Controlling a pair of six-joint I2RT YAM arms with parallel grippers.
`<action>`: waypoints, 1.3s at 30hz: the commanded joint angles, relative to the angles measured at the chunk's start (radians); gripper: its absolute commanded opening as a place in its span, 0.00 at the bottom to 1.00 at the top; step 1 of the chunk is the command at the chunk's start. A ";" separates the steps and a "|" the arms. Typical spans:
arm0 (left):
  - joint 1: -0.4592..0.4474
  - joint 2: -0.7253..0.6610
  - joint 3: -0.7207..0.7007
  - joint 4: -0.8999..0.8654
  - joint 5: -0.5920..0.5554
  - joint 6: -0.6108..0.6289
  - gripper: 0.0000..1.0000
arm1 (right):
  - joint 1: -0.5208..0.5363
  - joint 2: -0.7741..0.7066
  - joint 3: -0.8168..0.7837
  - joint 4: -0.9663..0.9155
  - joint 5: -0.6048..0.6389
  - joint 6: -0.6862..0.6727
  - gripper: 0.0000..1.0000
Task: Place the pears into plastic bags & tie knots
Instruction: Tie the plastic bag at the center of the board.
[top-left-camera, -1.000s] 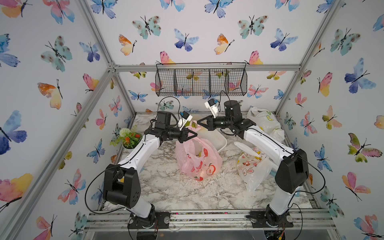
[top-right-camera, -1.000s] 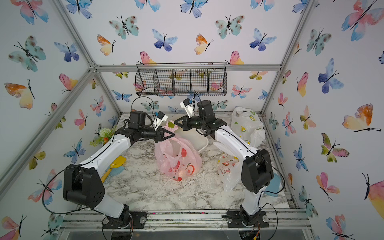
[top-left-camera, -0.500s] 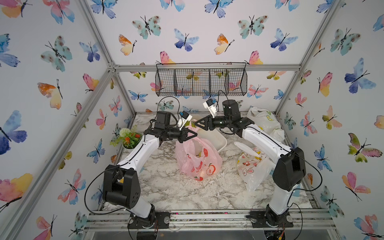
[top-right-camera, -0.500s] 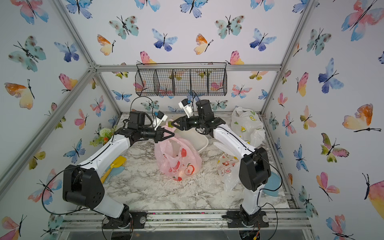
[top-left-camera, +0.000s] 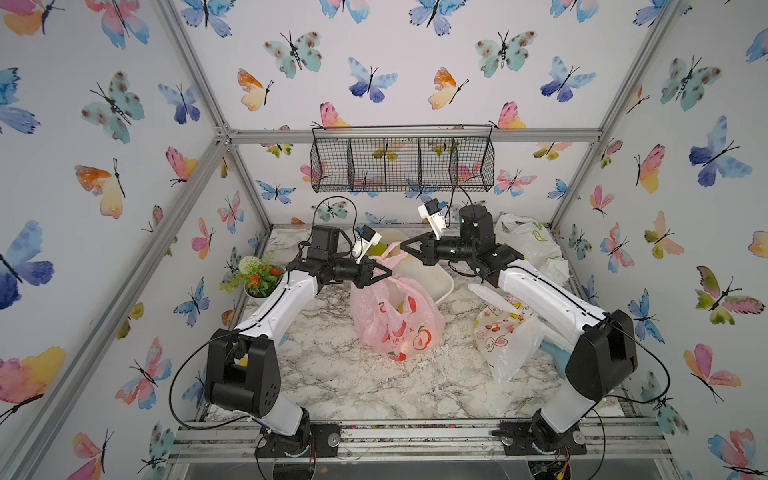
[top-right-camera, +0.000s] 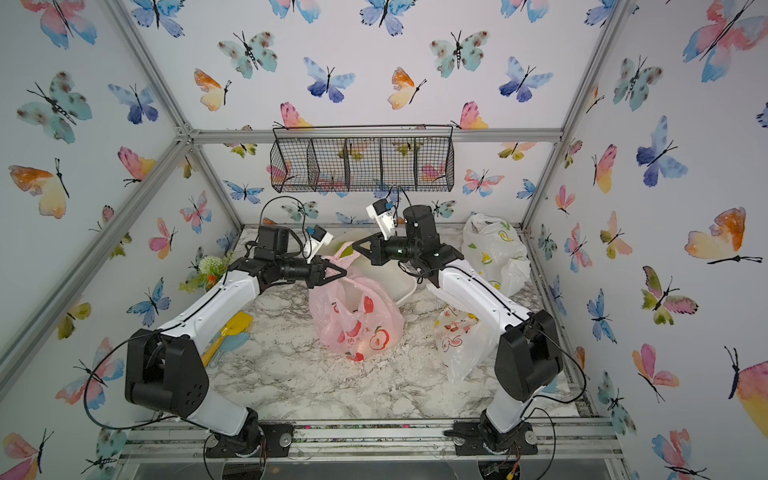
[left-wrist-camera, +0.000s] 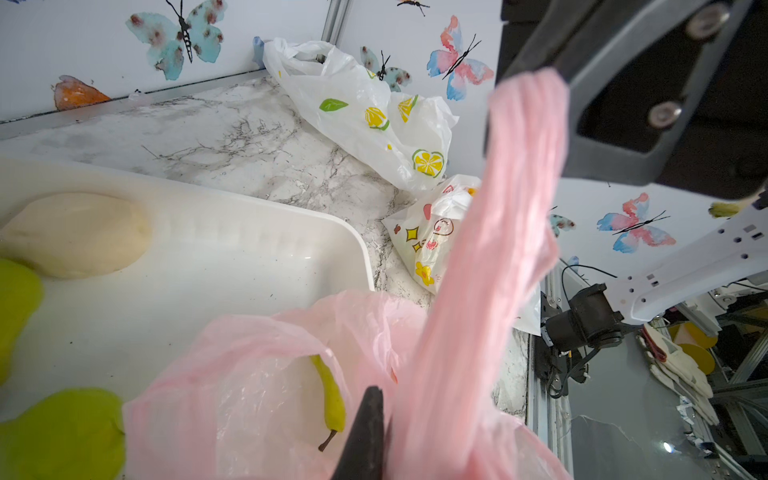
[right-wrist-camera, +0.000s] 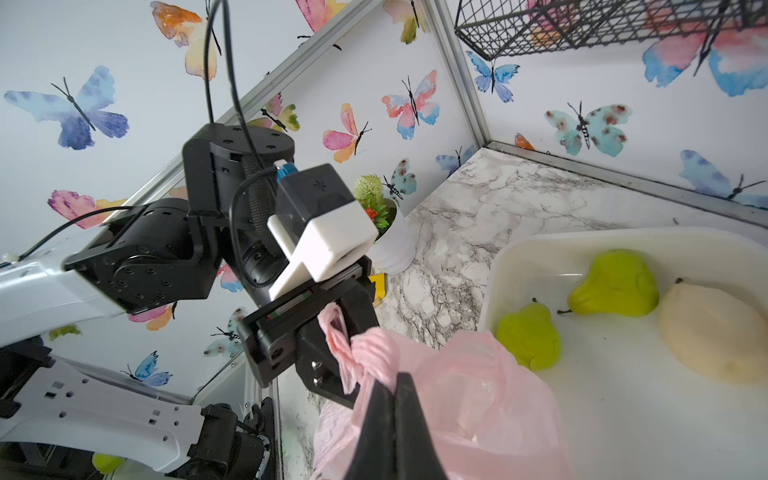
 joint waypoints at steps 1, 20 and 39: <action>0.005 -0.023 -0.002 0.012 0.041 -0.024 0.21 | -0.015 -0.035 -0.024 0.053 0.042 0.007 0.02; 0.038 0.017 0.038 -0.007 -0.005 -0.048 0.03 | 0.008 -0.220 -0.173 -0.276 0.077 -0.179 0.03; 0.044 0.004 -0.003 -0.092 0.084 0.059 0.28 | 0.192 0.014 -0.218 -0.094 0.105 -0.090 0.03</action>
